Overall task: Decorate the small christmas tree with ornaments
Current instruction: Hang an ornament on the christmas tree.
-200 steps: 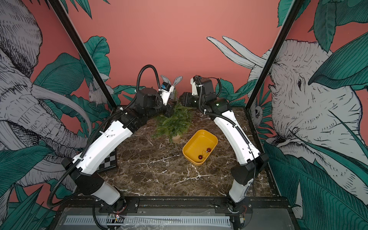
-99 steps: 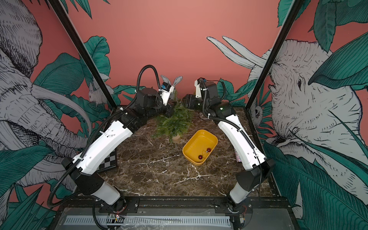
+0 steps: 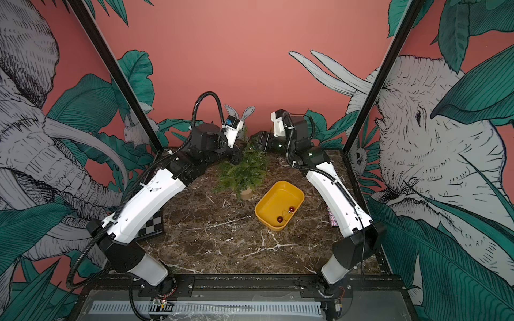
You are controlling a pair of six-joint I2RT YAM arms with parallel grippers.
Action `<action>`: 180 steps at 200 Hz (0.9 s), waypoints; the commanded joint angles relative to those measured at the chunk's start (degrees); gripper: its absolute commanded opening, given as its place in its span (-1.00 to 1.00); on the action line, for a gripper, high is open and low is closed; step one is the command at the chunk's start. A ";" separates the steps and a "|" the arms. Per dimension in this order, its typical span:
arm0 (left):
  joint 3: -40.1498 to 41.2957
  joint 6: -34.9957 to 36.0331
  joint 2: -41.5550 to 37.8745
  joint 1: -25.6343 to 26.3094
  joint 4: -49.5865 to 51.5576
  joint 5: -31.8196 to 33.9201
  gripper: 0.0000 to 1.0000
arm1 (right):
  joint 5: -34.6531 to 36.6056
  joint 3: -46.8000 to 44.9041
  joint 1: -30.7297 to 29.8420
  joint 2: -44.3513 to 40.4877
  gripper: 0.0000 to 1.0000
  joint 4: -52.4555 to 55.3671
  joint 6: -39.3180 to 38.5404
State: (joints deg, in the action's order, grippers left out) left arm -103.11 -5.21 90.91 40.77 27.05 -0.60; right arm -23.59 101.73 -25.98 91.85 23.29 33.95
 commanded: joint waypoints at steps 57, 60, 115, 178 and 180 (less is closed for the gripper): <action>0.72 -0.50 -2.52 -0.26 0.05 0.01 -1.00 | -17.00 -8.34 1.70 -4.84 0.42 -20.22 6.85; 0.76 -0.50 -2.50 -0.26 0.06 0.05 -1.00 | -17.42 -8.79 1.73 -4.92 0.42 -21.08 7.16; 0.98 -0.46 -2.67 -0.26 0.10 0.15 -1.00 | -23.95 -16.46 2.73 -8.65 0.42 -30.92 10.36; 1.32 -0.48 -2.58 -0.26 -0.02 0.01 -1.00 | -29.20 -24.90 2.96 -14.91 0.40 -35.14 9.05; 1.33 -0.43 -2.63 -0.26 -0.01 0.01 -1.00 | -29.27 -25.07 2.95 -15.07 0.40 -34.91 8.79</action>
State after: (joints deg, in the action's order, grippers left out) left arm -102.69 -5.21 90.08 40.23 27.09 0.71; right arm -48.12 78.13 -22.44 80.12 -6.42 43.94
